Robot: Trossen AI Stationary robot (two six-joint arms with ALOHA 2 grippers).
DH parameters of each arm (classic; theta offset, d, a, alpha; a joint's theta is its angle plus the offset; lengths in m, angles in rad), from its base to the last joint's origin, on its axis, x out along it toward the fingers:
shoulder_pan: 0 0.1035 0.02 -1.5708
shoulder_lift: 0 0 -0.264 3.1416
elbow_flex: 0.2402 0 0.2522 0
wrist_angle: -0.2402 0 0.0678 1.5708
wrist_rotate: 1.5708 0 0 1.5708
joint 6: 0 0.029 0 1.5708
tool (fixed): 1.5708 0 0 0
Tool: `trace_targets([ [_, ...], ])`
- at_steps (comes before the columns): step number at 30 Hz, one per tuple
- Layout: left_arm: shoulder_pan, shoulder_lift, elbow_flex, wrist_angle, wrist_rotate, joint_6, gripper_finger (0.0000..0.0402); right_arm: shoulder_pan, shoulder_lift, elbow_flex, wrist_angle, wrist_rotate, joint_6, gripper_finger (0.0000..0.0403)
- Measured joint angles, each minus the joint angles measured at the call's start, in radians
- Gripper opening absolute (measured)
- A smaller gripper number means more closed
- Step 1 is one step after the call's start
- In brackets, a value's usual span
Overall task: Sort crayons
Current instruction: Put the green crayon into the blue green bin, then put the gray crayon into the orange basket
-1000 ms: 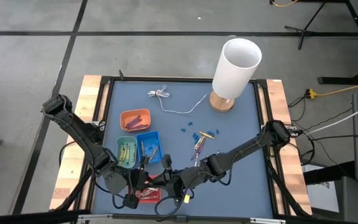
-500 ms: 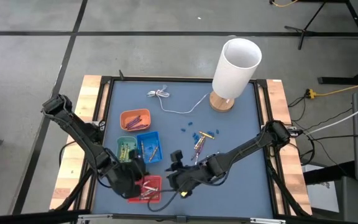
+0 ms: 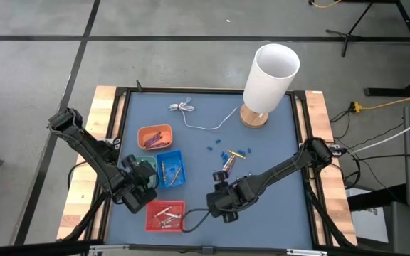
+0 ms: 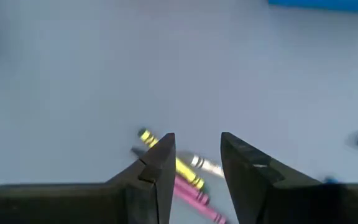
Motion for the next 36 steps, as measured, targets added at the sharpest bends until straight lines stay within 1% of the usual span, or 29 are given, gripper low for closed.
trace_targets([
  [4,0.000,0.000,0.000,-0.022,0.013,-0.013,0.0000,0.000,0.000,0.000,-0.069,-0.028,0.073,0.0127],
  [9,0.002,0.000,0.000,-0.046,0.050,-0.053,0.0000,0.000,0.000,0.000,-0.208,-0.029,0.201,0.0127],
  [11,0.002,0.000,0.000,-0.050,0.058,-0.055,0.0005,0.000,0.000,0.000,-0.247,-0.029,0.229,0.0127],
  [16,0.007,0.000,0.000,-0.056,0.059,-0.056,0.0044,0.001,0.001,0.000,-0.320,-0.029,0.230,0.0127],
  [21,0.017,0.000,0.000,-0.055,0.059,-0.055,0.0082,0.001,0.001,0.000,-0.436,-0.018,0.205,0.0127],
  [25,0.017,0.000,0.000,-0.053,0.059,-0.056,0.0091,0.001,0.001,0.000,-0.510,0.021,0.205,0.0127],
  [30,0.017,0.000,0.000,-0.029,0.059,-0.055,0.0092,0.000,0.001,0.000,-0.550,0.032,0.205,0.0127],
  [33,0.016,0.000,0.000,-0.024,0.059,-0.055,0.0092,0.000,-0.045,-0.062,-0.553,0.025,0.207,0.0127],
  [36,0.016,0.000,0.000,-0.023,0.059,-0.055,0.0092,0.000,-0.141,-0.176,-0.545,0.021,0.272,0.0127],
])
